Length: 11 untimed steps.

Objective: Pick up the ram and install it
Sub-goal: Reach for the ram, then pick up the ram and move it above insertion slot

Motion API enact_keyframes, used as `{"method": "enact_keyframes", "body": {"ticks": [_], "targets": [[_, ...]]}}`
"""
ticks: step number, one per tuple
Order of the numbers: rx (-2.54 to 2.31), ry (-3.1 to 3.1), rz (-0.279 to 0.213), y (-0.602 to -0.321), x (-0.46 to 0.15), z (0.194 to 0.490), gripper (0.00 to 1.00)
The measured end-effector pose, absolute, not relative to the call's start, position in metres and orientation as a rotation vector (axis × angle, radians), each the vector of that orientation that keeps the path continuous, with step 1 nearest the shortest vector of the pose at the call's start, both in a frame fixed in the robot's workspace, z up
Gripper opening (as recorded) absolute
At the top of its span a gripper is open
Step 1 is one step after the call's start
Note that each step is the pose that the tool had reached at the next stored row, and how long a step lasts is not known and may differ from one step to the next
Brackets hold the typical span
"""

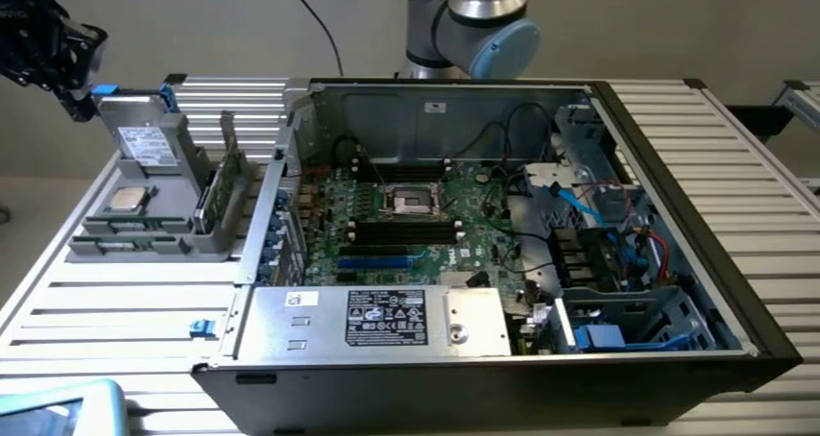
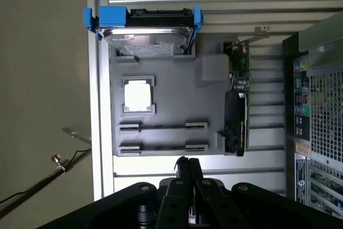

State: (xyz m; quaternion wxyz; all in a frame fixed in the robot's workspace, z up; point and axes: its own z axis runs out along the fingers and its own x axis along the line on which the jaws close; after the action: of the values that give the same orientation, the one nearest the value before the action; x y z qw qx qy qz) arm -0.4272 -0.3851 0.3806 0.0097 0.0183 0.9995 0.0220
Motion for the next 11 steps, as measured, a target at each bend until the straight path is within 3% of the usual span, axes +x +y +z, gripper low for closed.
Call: {"method": "enact_keyframes", "body": {"ticks": [11], "targets": [[0.057, 3.121, 0.069, -0.3848, -0.4272, 0.3806, 0.11]]}}
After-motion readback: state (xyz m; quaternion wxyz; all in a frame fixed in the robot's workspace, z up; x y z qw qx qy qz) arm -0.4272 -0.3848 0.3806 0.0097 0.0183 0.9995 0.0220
